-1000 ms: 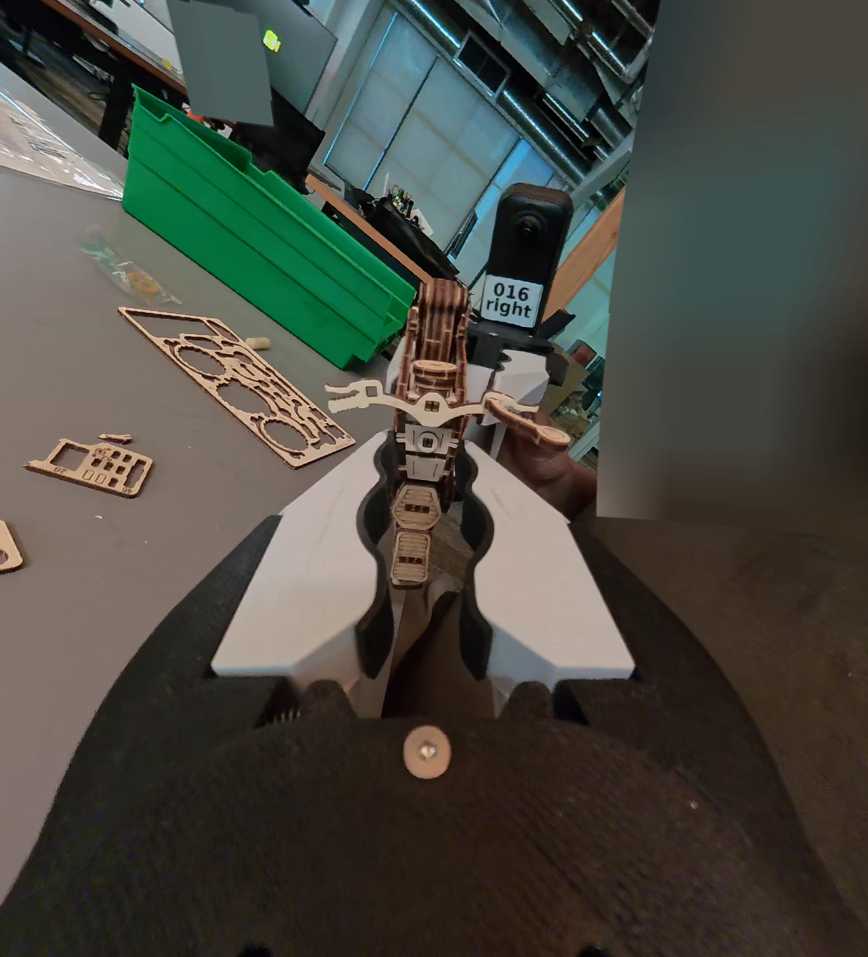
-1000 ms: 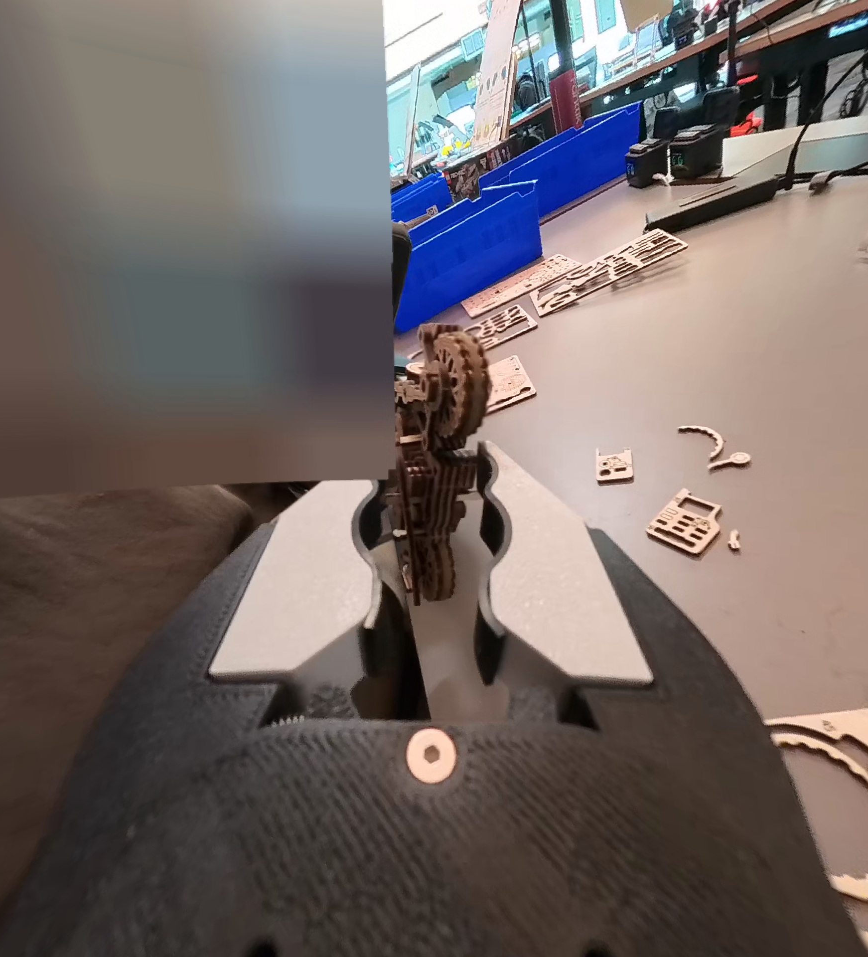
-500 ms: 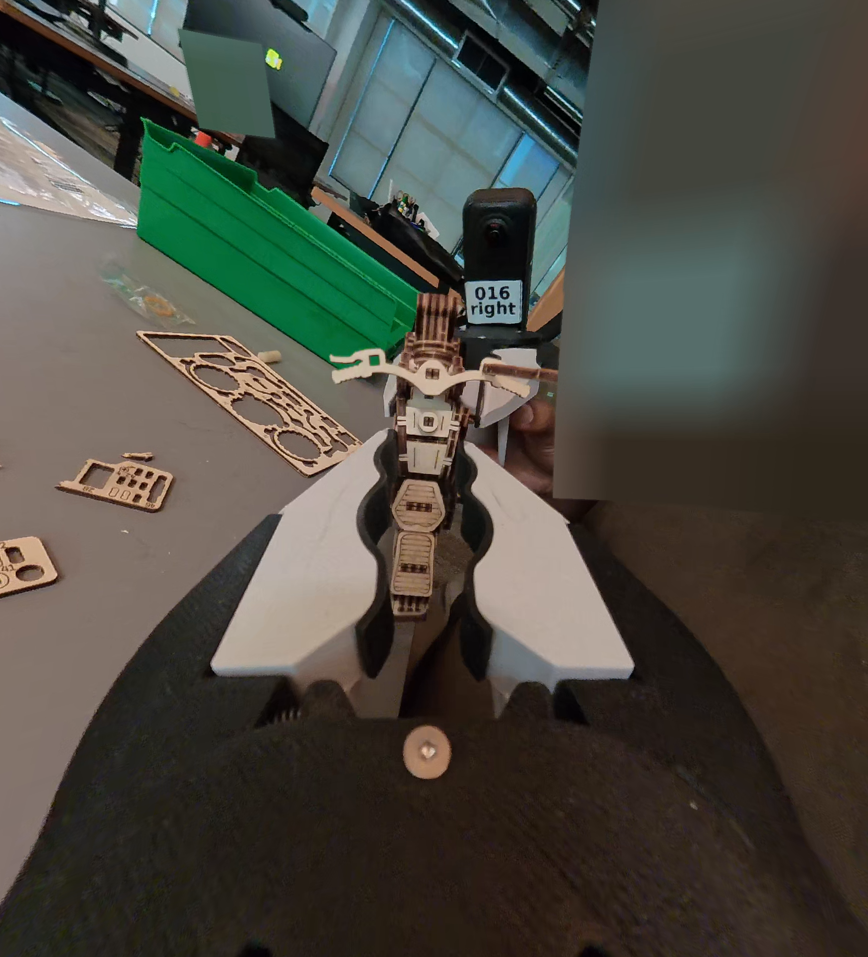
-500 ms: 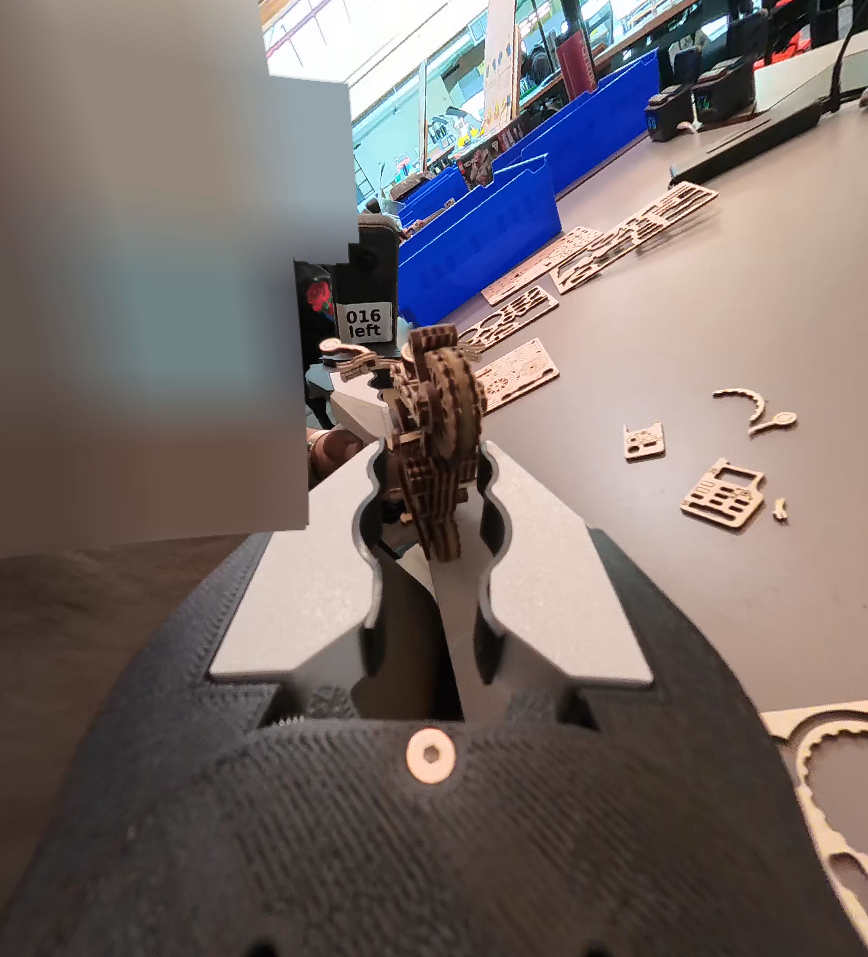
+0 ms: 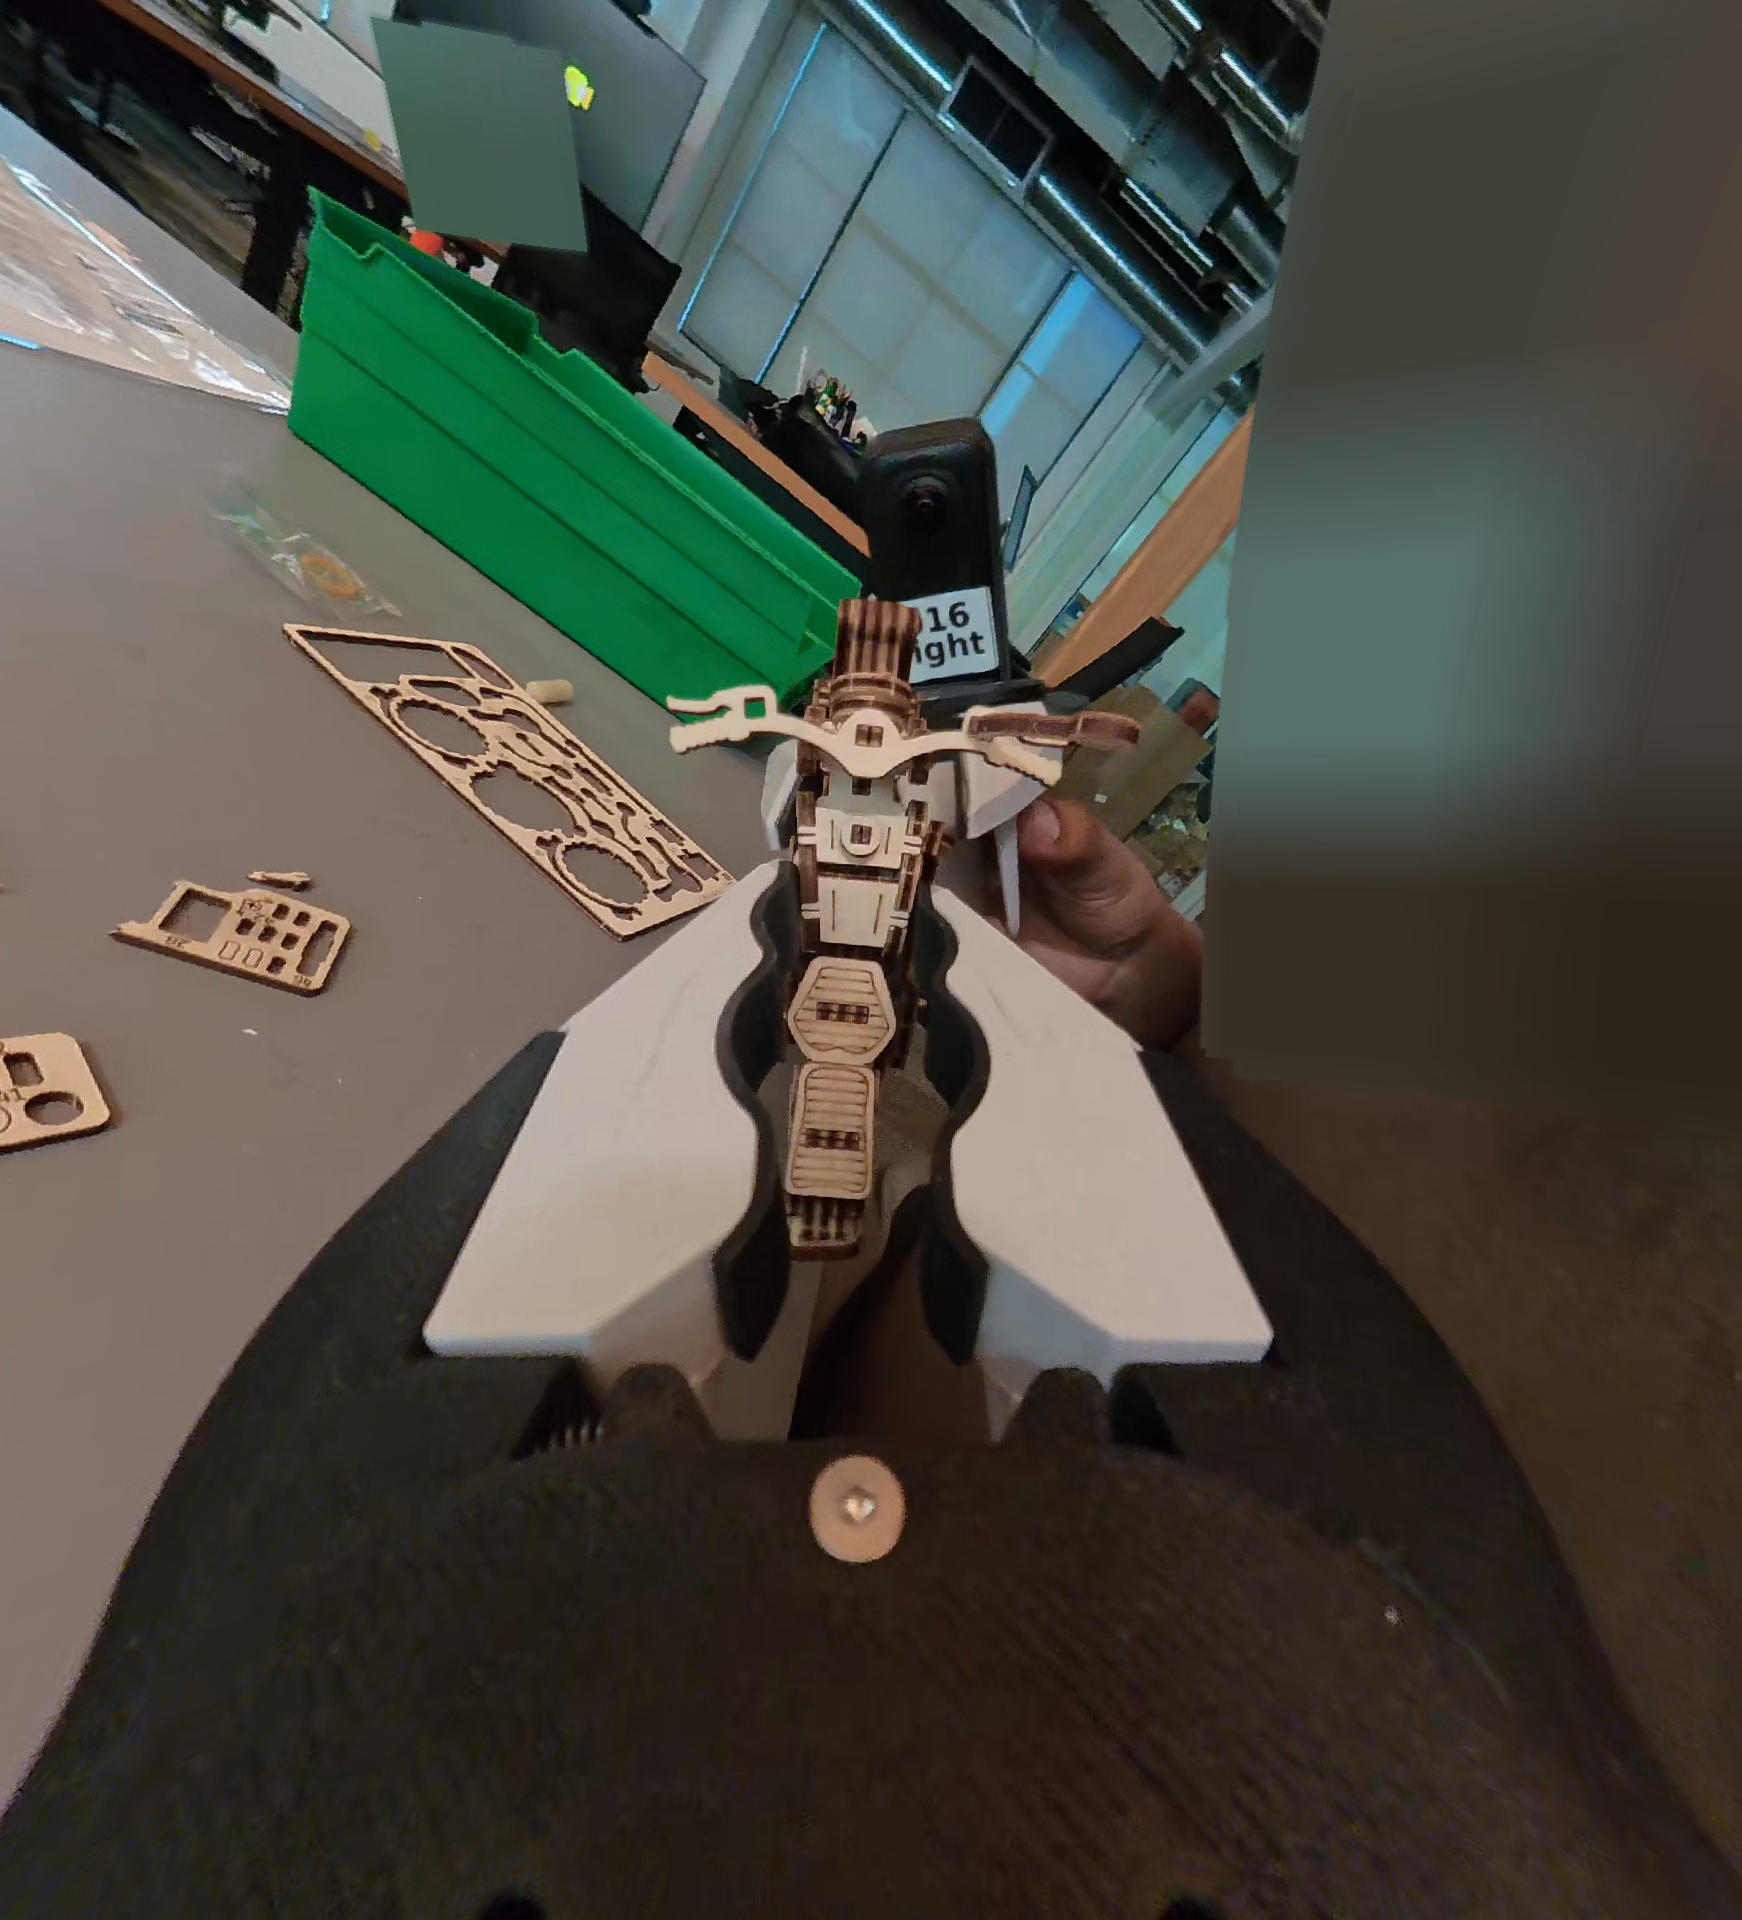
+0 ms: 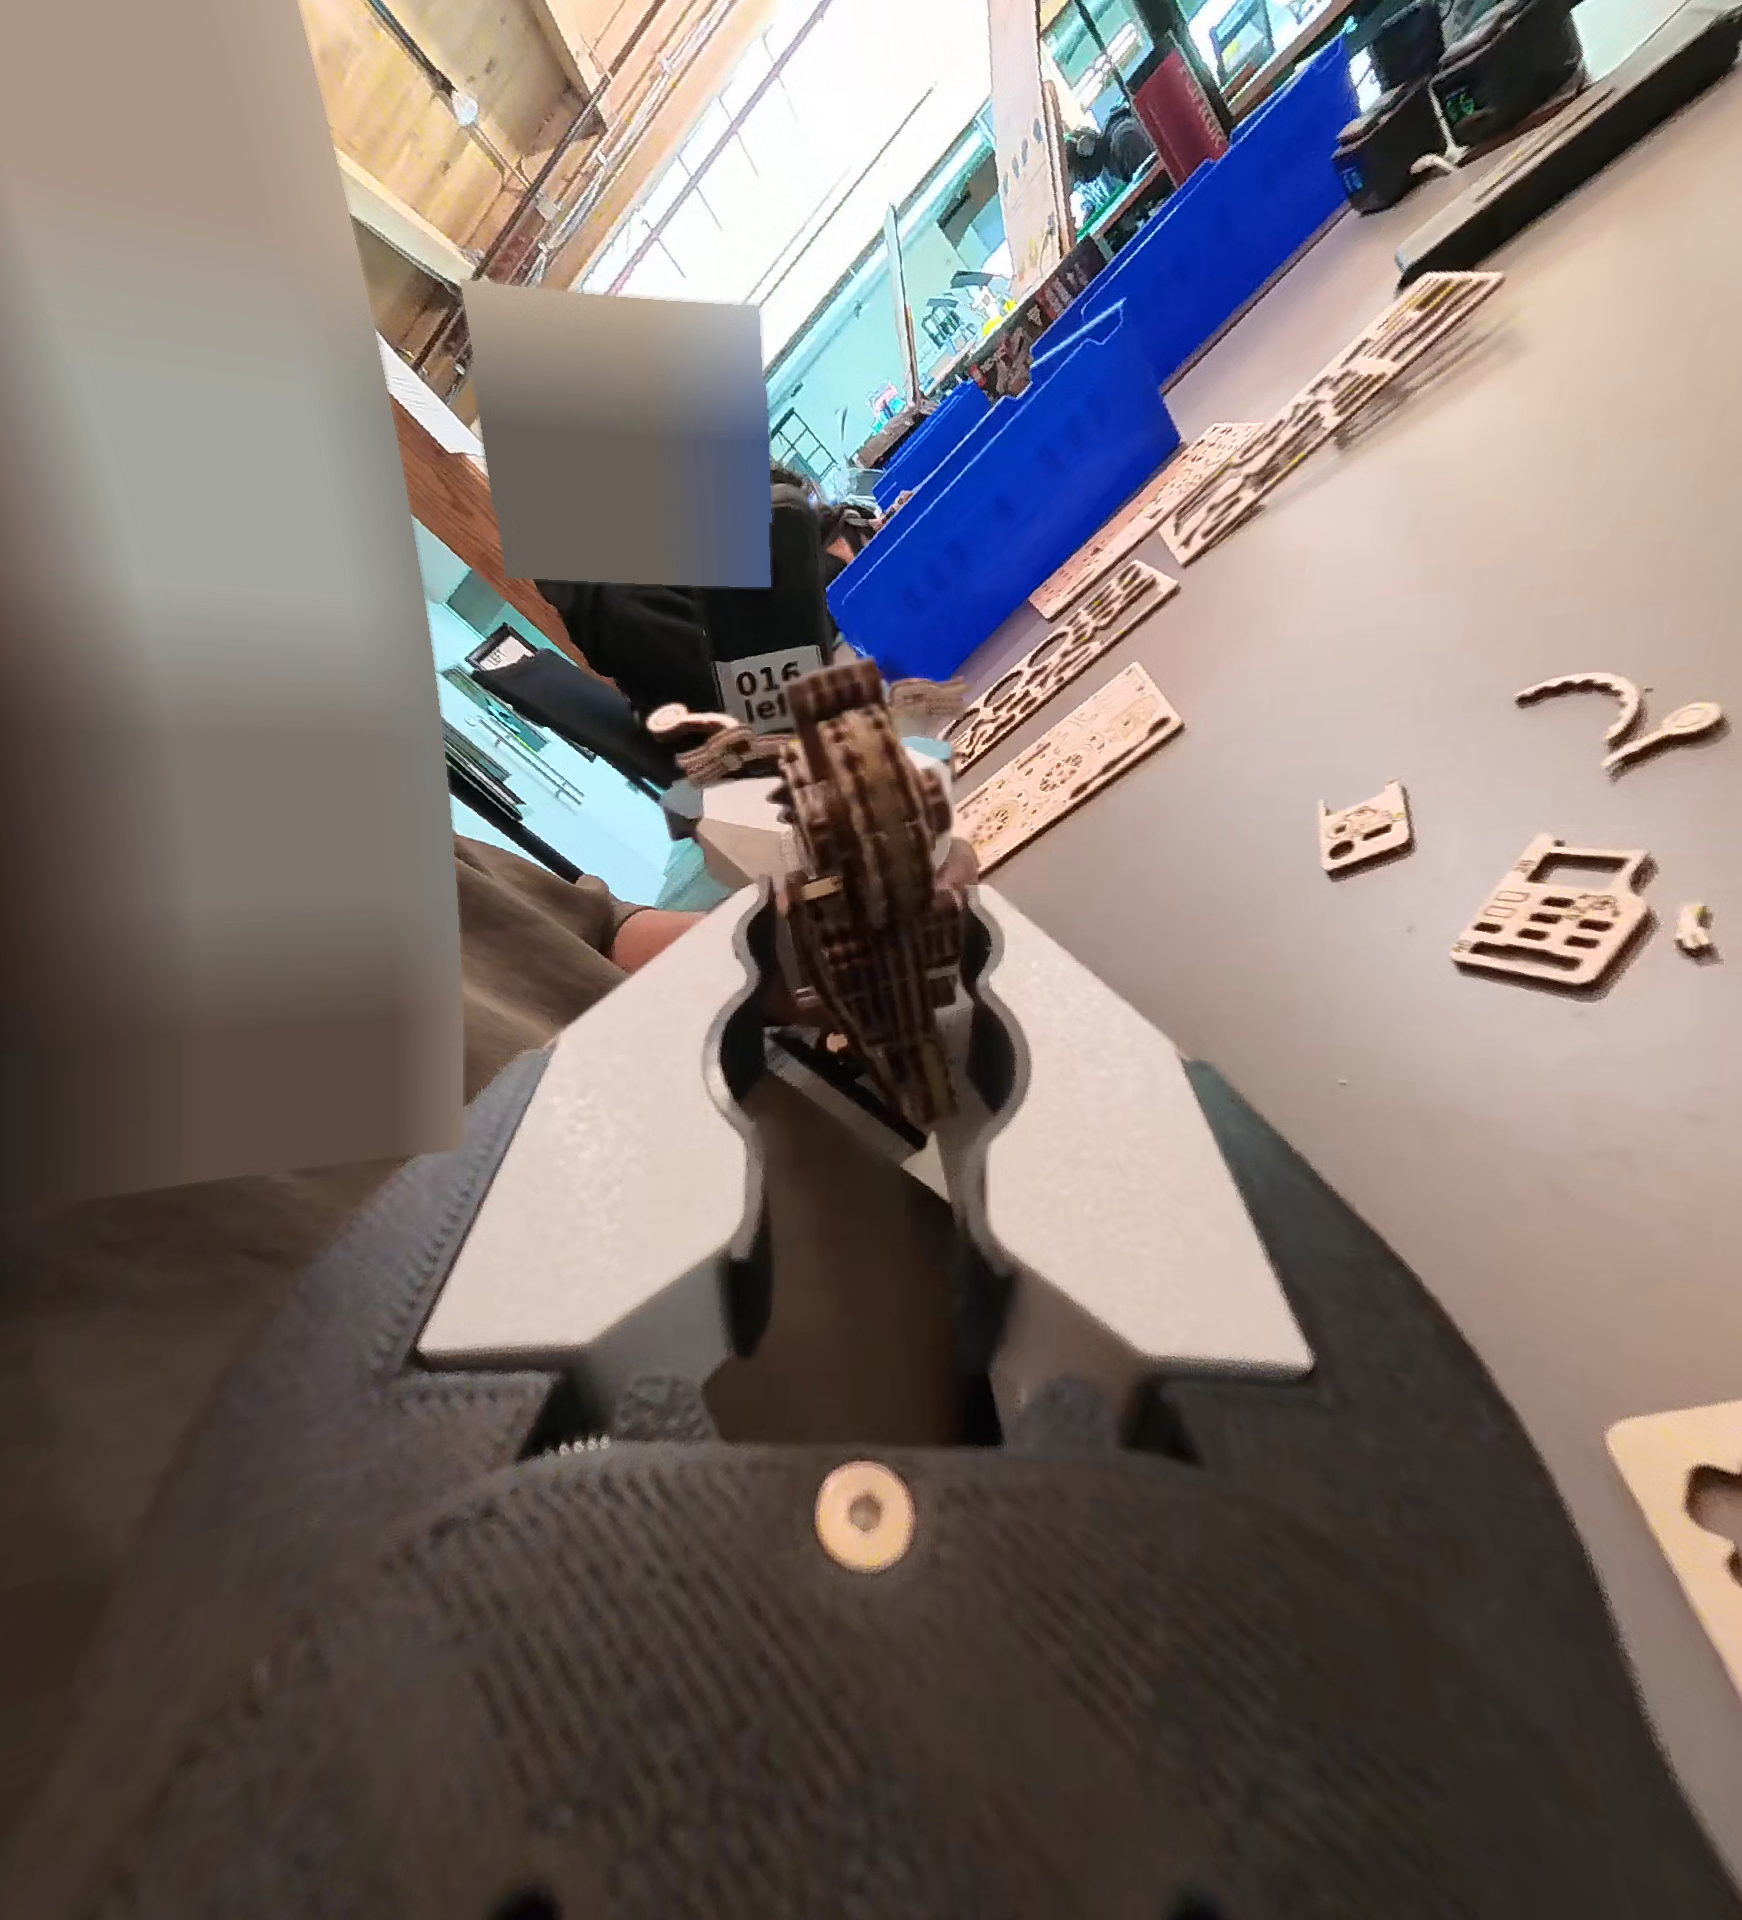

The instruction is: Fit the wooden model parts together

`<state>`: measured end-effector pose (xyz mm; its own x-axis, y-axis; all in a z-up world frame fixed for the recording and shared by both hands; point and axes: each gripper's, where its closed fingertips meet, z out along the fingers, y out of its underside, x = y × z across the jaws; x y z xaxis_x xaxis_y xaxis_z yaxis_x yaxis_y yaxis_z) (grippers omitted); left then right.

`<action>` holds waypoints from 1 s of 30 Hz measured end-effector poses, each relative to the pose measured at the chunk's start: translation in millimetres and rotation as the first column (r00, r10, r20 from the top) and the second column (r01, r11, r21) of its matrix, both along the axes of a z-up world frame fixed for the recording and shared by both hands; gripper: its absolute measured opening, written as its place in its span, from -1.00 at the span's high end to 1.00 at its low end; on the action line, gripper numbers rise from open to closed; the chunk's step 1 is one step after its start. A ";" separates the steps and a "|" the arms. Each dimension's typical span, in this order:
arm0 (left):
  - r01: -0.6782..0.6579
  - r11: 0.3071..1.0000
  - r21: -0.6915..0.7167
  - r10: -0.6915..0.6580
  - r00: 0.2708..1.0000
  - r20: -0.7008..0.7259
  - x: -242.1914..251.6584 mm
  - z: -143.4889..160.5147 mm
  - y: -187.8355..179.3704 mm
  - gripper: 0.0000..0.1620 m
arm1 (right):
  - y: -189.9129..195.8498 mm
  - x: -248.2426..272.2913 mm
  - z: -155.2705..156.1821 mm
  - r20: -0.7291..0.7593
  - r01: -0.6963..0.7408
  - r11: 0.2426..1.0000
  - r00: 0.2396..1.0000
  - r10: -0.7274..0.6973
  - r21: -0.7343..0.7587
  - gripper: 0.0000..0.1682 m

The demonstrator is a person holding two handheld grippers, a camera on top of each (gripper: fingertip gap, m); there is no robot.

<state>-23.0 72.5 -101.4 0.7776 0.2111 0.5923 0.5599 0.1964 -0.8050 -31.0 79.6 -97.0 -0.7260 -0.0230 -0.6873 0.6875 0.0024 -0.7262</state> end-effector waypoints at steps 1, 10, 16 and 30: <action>-0.003 1.000 0.004 0.003 1.000 0.012 -0.9 -0.7 -0.3 0.77 | 0.4 -1.0 1.4 -0.009 0.008 1.000 1.000 -0.008 -0.004 0.59; -0.002 1.000 -0.003 0.002 0.999 0.034 -0.8 -3.1 1.3 0.77 | -0.6 -5.1 -3.9 -0.015 0.035 0.999 0.999 -0.035 0.012 0.57; 0.000 1.000 0.001 0.000 0.999 0.032 -1.4 -3.4 -0.2 0.77 | -1.7 -4.8 -5.0 0.017 0.027 1.000 0.999 -0.027 -0.002 0.61; -0.112 0.993 0.047 0.101 0.975 0.198 -25.5 -14.3 -17.3 0.77 | 11.3 -23.2 4.6 -0.317 0.228 0.971 0.928 -0.196 0.069 0.60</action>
<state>-48.5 55.2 -115.7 0.6212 0.2477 0.7435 0.6781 0.3056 -0.6684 -54.2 90.9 -92.4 -0.8811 0.2136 -0.4219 0.4251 -0.0330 -0.9046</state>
